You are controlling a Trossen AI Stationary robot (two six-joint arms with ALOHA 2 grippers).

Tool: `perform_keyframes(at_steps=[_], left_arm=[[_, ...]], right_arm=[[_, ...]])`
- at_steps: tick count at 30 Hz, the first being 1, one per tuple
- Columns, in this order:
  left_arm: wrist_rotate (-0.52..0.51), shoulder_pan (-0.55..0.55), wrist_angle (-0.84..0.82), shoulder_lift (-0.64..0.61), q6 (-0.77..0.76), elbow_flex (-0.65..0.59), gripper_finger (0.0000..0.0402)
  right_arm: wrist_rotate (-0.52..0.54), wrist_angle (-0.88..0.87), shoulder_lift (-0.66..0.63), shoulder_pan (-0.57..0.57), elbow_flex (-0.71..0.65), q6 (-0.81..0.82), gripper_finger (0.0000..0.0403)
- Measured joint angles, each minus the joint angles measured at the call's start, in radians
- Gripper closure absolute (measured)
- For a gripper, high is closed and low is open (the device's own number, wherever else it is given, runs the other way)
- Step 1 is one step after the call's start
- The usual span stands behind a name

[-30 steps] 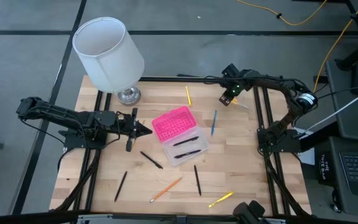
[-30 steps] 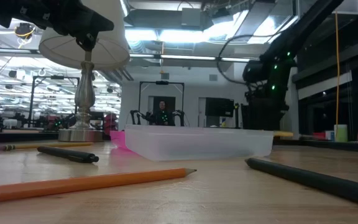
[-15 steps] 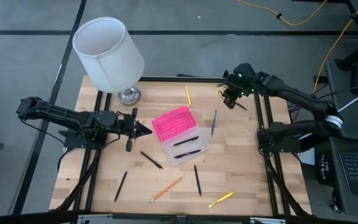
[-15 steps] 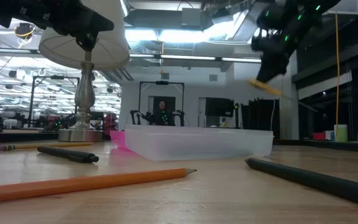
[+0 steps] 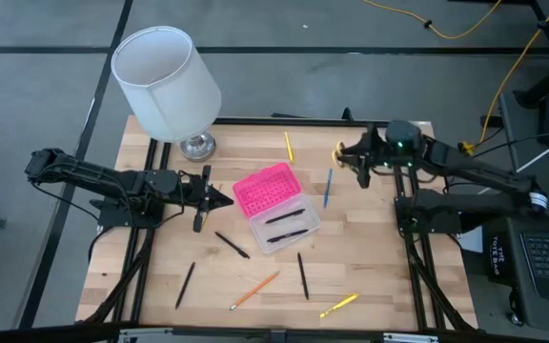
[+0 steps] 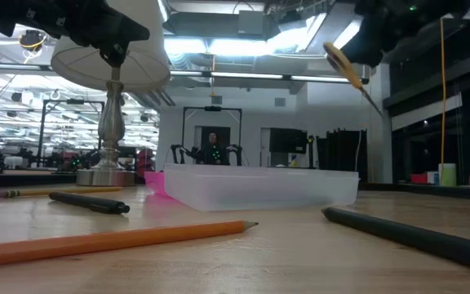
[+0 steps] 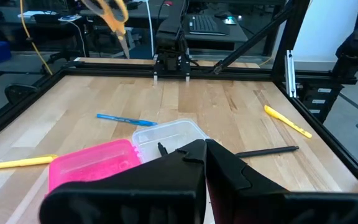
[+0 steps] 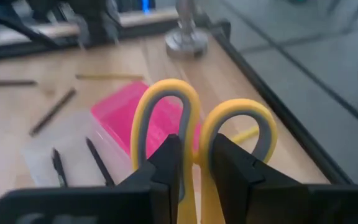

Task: Pick & place school supplies into a supply box
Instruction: Put the yellow scissors into the supply box

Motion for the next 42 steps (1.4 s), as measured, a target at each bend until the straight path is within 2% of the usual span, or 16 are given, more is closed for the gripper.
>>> perform_keyframes(at_steps=[7,10,13,21,25,32,42], left_arm=[[0.000,0.000,0.000,0.000,0.025,0.000,0.0398],[0.000,0.000,0.000,0.000,0.026,0.000,0.0398],[-0.001,0.000,0.000,0.000,0.026,0.000,0.0398],[-0.001,0.000,0.000,0.000,0.026,0.000,0.0398],[-0.001,0.000,0.000,0.000,0.027,0.000,0.0398],[-0.001,0.000,0.001,0.000,0.026,0.000,0.0398],[-0.001,0.000,0.000,0.000,0.027,0.000,0.0398]], right_arm=[[0.000,0.252,-0.123,0.099,-0.173,-0.021,0.0328],[0.033,0.337,-0.167,0.140,-0.250,-0.035,0.0328],[0.079,0.382,-0.214,0.179,-0.296,-0.057,0.0328],[0.115,0.396,-0.295,0.282,-0.360,-0.083,0.0328],[0.214,0.428,-0.304,0.310,-0.365,-0.116,0.0328],[0.142,0.500,-0.279,0.362,-0.364,-0.132,0.0328],[0.139,0.683,-0.133,0.435,-0.364,-0.129,0.0328]])
